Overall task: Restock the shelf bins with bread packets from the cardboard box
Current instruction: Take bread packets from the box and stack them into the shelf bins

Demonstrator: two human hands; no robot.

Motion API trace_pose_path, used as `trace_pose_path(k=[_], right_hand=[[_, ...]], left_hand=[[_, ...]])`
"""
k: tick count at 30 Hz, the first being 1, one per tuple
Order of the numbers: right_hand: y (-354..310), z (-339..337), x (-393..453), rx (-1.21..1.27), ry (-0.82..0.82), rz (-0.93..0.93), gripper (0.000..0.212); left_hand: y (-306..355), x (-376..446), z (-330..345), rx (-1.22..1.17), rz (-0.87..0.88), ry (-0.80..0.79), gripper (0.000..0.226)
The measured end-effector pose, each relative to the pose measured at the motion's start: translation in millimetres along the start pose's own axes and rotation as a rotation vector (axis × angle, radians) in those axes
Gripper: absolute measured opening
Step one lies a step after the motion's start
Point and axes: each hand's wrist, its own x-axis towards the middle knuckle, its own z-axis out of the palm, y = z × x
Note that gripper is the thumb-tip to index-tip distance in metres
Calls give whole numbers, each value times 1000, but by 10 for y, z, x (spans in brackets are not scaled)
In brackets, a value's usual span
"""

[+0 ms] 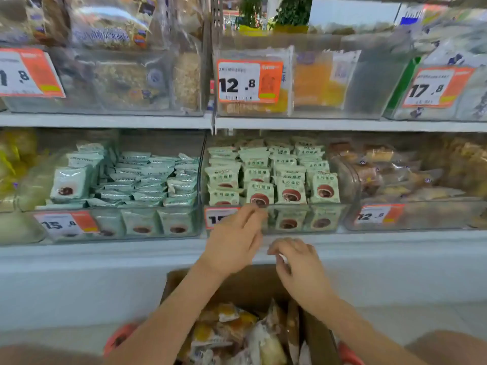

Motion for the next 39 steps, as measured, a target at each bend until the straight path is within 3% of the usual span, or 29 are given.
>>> trace_pose_path(k=[4,9,11,13,16,18,22,24,26,30,33,35,37,39], right_hand=[[225,738,-513,-85,-570,216,26],[432,1258,-977,-27,-1044,516,54],[471,1398,-1113,-69,-1195,560,65],[470,1490,-1212,-124,-1317,575,68],[444,1598,-1351,-15,-1420,640,92],[350,1622,-1432,-5,-1446,566,96],[180,1681,-1523,-363,-1382,253,72],[180,1683,-1530,-564,-1399,213,61],[209,1675,-1541,-586,-1455,221,53],[225,1582,-1484,-173,-1424,379,35],[90,1307,-1206,355,-1346,619,30],[-54,1059,-968,665,-1243,684,34],[-120,918,-819,970,-1104,733,37],[-139,839,-781,1198,-978,851,43]], left_hand=[[192,-1088,321,12,-377,-694,38],[268,-2490,417,-36,-813,-1063,48],[279,-2786,429,-91,-964,-1250,47],[277,-2903,486,-199,-1075,-1336,57],[234,-2901,598,-242,-1082,-1287,41],[227,-2860,632,-197,-1048,-1282,31],[299,-2838,664,-197,-1025,-1292,26],[356,-2837,663,-186,-992,-1296,28],[391,-2820,650,-171,-983,-1266,30],[382,-2830,655,-214,-1060,-1193,26],[368,-2777,646,-421,-1356,-924,20],[369,-2652,586,-695,-1626,-721,31],[348,-2491,499,-1117,-1864,-537,50],[319,-2359,403,-1476,-1897,-369,63]])
